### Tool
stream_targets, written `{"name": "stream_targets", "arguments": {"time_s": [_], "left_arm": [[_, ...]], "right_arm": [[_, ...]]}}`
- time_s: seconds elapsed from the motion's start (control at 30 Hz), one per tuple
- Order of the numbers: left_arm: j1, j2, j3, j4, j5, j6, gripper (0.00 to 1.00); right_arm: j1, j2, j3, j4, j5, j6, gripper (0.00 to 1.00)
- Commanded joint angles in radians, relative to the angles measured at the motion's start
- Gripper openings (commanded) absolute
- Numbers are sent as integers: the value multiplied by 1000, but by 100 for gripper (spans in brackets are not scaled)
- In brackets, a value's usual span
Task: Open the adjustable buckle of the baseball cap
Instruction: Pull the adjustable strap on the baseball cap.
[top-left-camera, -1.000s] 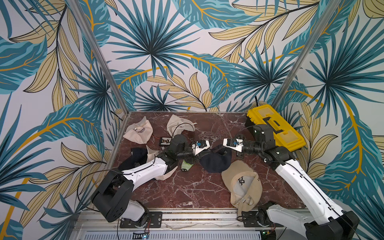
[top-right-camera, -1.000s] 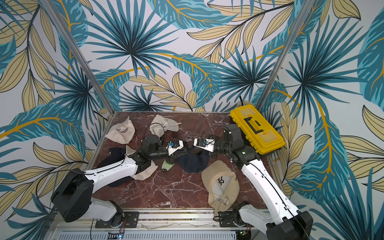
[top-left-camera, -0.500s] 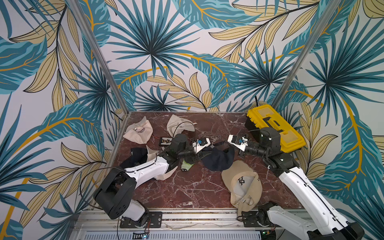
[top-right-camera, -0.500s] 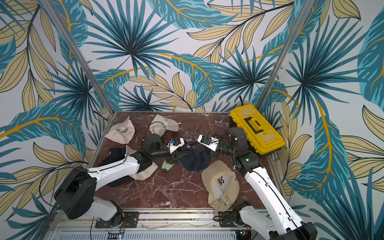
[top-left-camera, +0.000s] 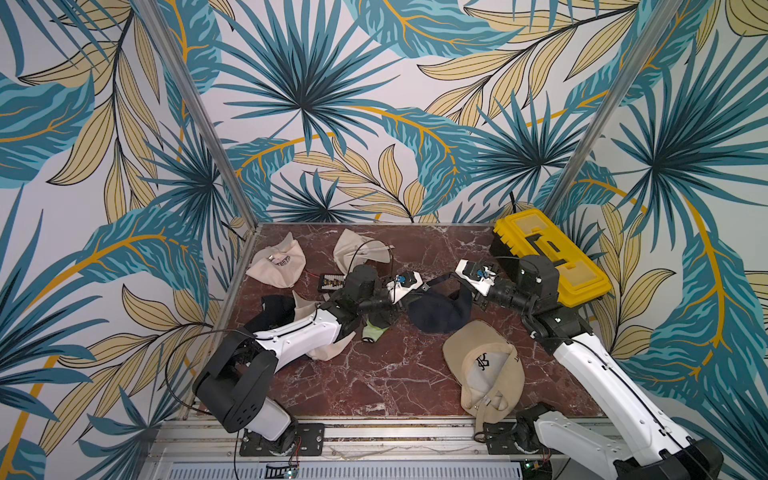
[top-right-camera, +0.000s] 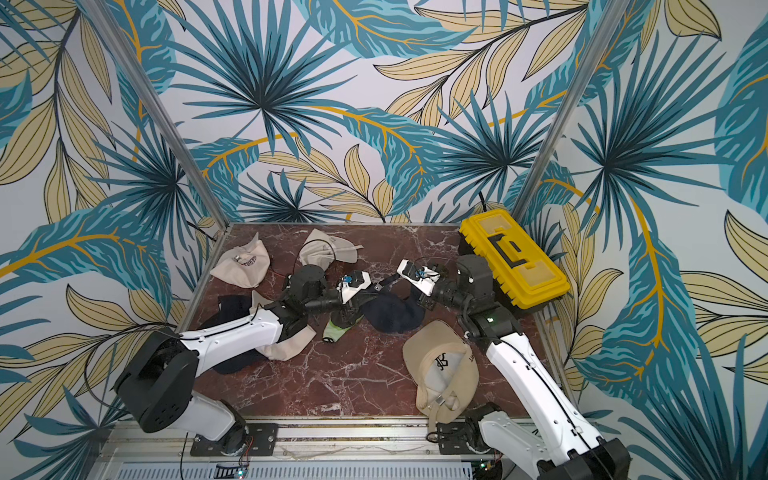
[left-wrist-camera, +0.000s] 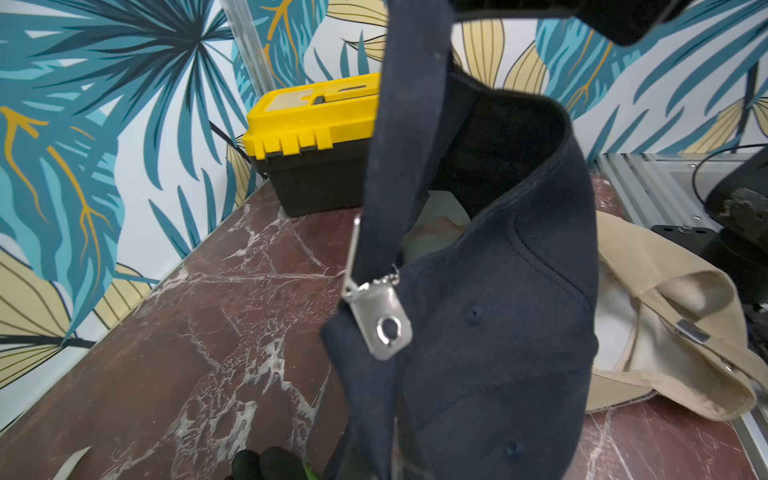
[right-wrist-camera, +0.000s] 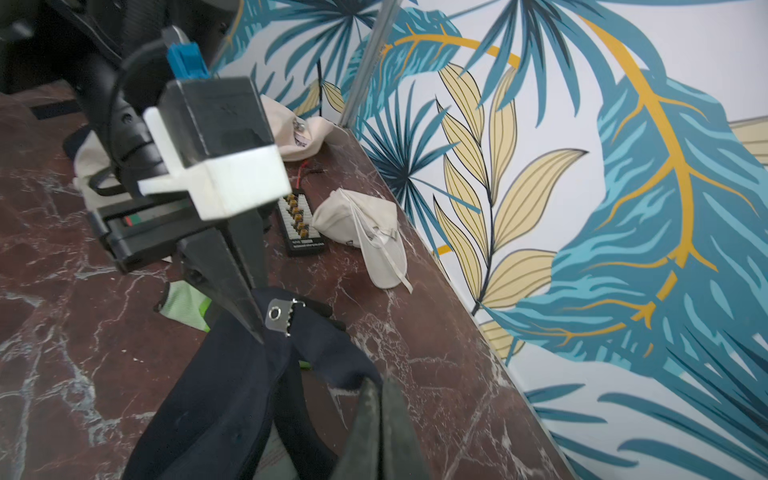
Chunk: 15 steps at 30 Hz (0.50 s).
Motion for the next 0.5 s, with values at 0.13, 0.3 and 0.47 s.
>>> {"name": "stream_targets", "arguments": {"time_s": [0.13,0.3,0.47], "left_arm": [[28,55,56,-1,-106,-67,0],[42,57,63,-1,-132,-69,0],[47,62,88,-1,-114,-61,0]], "right_arm": [[-31,-65,-50,134,297,212,0],[-56,-88,-73,154,359,260,0],[-58,-89,-93,73,-47,170,18]]}}
